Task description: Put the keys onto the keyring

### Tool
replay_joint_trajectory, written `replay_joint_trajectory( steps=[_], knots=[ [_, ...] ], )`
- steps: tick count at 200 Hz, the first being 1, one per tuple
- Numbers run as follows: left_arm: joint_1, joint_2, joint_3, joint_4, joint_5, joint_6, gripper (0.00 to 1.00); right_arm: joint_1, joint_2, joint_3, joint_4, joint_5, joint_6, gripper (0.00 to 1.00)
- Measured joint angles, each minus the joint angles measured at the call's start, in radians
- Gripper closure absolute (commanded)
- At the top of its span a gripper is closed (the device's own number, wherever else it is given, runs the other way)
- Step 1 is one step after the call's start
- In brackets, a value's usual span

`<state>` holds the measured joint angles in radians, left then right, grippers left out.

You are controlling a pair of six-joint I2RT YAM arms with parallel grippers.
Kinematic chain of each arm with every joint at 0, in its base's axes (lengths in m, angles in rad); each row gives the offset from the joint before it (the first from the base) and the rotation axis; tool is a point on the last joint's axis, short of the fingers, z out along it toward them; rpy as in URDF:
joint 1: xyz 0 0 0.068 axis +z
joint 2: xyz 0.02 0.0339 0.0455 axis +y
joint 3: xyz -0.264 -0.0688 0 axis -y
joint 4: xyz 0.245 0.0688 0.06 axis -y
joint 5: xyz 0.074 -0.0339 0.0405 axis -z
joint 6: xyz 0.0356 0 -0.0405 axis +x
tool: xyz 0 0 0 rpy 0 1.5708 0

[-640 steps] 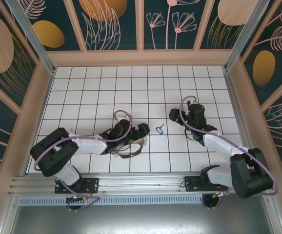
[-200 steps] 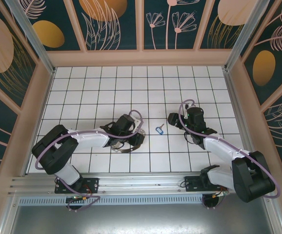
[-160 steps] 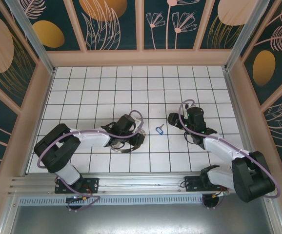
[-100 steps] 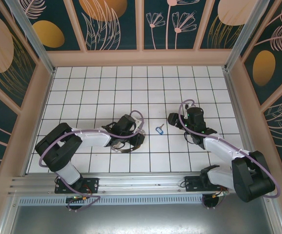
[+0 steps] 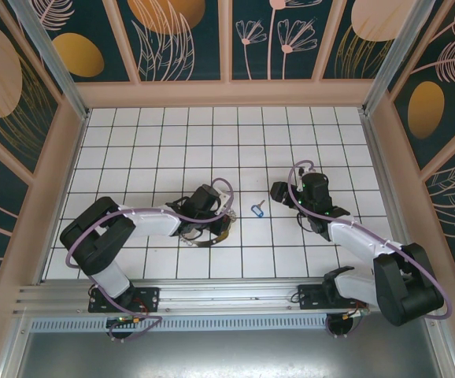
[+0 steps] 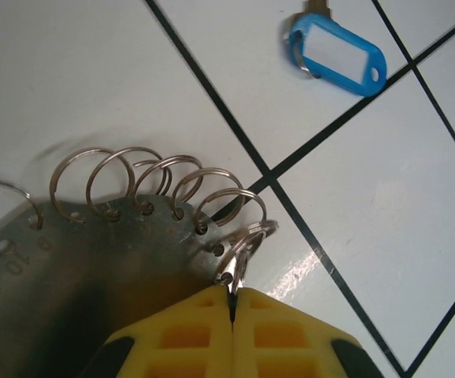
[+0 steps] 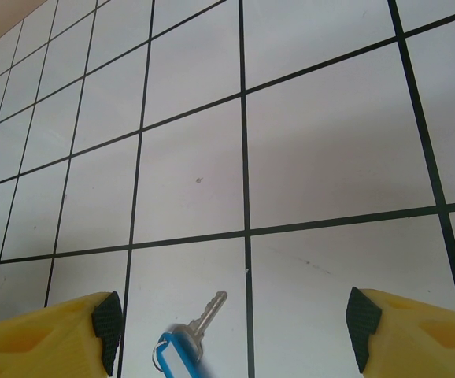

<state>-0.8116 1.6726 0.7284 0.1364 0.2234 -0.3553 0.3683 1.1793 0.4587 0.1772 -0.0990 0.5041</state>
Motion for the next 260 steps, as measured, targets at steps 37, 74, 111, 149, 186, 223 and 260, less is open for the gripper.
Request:
replay_joint_trajectory(
  steps=[37,74,111,149,186,223,260],
  knots=[
    [0.0,-0.024,0.013,-0.033,-0.025,0.015,1.0,0.0,0.002,0.0,0.014,-0.024,0.0,0.23],
    [0.0,-0.078,0.047,-0.088,-0.066,0.05,1.0,0.0,0.012,0.005,0.027,-0.058,0.003,0.24],
    [0.0,-0.183,0.048,-0.102,-0.106,0.105,1.0,0.0,0.018,0.011,0.089,-0.153,-0.001,0.31],
    [0.0,-0.298,0.048,-0.102,-0.129,0.181,1.0,0.0,0.054,0.043,0.206,-0.325,-0.014,0.35],
    [0.001,-0.375,0.06,-0.073,-0.134,0.251,1.0,0.0,0.102,0.109,0.339,-0.498,-0.015,0.4],
    [0.023,-0.391,0.071,-0.013,-0.116,0.305,1.0,0.0,0.158,0.19,0.446,-0.631,0.01,0.49],
    [0.059,-0.385,0.1,0.031,-0.102,0.337,1.0,0.0,0.173,0.22,0.524,-0.694,0.037,0.61]
  ],
)
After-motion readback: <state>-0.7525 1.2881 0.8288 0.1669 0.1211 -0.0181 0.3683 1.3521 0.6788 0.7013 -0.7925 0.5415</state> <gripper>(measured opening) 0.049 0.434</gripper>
